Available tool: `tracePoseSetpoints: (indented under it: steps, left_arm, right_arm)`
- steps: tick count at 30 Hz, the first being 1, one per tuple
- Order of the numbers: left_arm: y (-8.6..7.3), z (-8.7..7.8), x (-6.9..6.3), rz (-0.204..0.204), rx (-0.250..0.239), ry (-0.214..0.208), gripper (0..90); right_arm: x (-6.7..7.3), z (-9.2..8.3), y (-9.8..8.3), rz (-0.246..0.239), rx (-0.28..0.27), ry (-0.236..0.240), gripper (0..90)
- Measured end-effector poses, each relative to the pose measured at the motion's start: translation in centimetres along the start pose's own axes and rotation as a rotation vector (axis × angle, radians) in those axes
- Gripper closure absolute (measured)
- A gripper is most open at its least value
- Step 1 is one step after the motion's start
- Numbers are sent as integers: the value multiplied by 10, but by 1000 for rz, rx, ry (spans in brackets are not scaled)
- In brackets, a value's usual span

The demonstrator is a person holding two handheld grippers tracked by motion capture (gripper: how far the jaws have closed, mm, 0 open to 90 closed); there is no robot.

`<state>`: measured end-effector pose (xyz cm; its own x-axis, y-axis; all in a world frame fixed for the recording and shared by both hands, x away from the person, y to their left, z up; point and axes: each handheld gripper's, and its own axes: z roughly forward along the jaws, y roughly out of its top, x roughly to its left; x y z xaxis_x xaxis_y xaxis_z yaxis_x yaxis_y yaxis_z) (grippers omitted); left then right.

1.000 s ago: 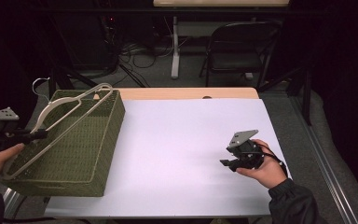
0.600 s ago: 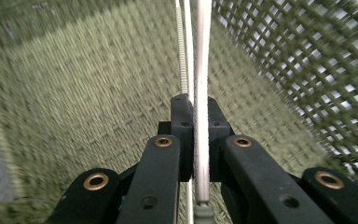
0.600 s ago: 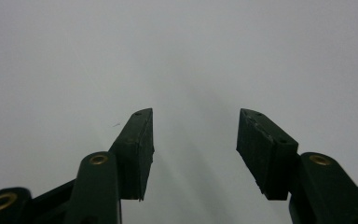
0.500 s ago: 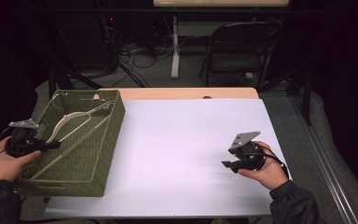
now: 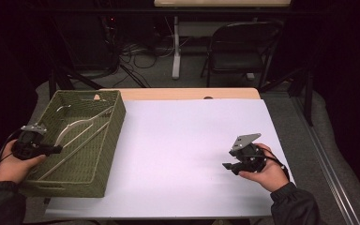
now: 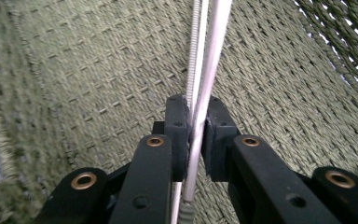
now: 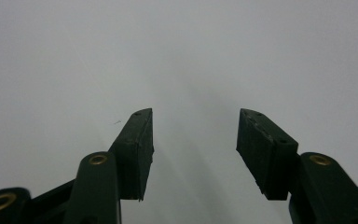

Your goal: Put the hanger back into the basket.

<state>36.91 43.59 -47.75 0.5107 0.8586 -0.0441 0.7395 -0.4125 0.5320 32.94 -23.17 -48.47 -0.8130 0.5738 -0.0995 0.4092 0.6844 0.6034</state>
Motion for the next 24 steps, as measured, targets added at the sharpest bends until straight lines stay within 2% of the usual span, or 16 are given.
tracePoseSetpoints:
  steps: [6, 7, 8, 11, 14, 17, 19, 20, 24]
  left_arm:
    - [-3, -3, 1, -10, -15, 24, 745]
    - [-3, -4, 1, -7, -18, 38, 725]
    - [-3, -5, 1, -12, -24, 54, 693]
    - [-3, -9, 3, -29, -39, 85, 634]
    - [-5, -15, 5, -34, -70, 70, 604]
    - [-5, -20, 6, -46, -76, 88, 580]
    - [-5, -23, 6, -71, -86, 85, 553]
    - [-5, -24, 7, -77, -98, 87, 535]
    - [-3, -32, 4, -80, -117, 54, 487]
  right_arm:
    - [0, 0, -1, 4, 5, 4, 457]
    - [1, 2, -2, 8, -26, 2, 458]
    - [0, 0, -1, 3, 8, 4, 457]
    - [0, 1, -1, 4, 9, 5, 457]
    - [0, 1, -2, 4, 3, 4, 457]
    - [0, 1, -2, 4, 7, 7, 457]
    - [0, 1, -3, 6, 13, 7, 457]
    - [1, 4, -4, 13, -22, 5, 457]
    - [1, 2, -4, 9, 7, 7, 457]
